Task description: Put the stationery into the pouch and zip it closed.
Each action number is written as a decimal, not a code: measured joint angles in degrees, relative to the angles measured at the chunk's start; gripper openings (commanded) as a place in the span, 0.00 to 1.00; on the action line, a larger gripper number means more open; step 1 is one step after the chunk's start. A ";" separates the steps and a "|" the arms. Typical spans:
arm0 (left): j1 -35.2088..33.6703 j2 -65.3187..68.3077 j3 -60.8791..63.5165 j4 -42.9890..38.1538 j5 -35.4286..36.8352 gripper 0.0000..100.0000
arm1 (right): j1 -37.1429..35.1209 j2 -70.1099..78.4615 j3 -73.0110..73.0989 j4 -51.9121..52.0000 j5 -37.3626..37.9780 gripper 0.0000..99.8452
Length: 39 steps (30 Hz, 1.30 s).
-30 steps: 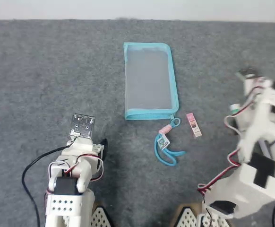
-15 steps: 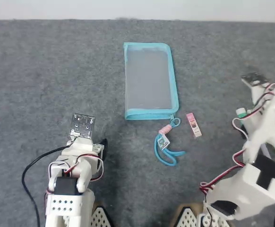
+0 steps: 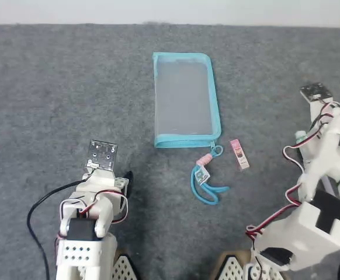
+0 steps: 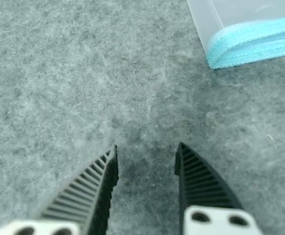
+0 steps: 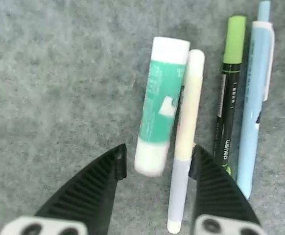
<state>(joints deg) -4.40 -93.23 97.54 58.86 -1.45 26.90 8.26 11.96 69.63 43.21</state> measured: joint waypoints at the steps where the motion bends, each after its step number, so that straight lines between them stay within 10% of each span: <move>1: 0.00 0.00 0.00 0.00 0.00 0.18 | 0.00 0.00 -0.09 0.26 -0.09 0.19; 11: 0.00 0.00 0.00 0.00 0.00 0.18 | -16.97 -3.43 -8.88 17.05 -13.71 0.19; 19: 0.00 0.00 0.00 0.00 0.00 0.18 | -32.53 -6.68 0.09 10.20 -21.98 0.19; 39: 0.00 0.00 0.00 0.00 0.00 0.18 | -30.59 7.47 5.80 -7.47 -25.14 0.04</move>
<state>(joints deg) -4.40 -93.23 97.54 58.86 -1.45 -3.69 15.74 17.76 62.15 18.07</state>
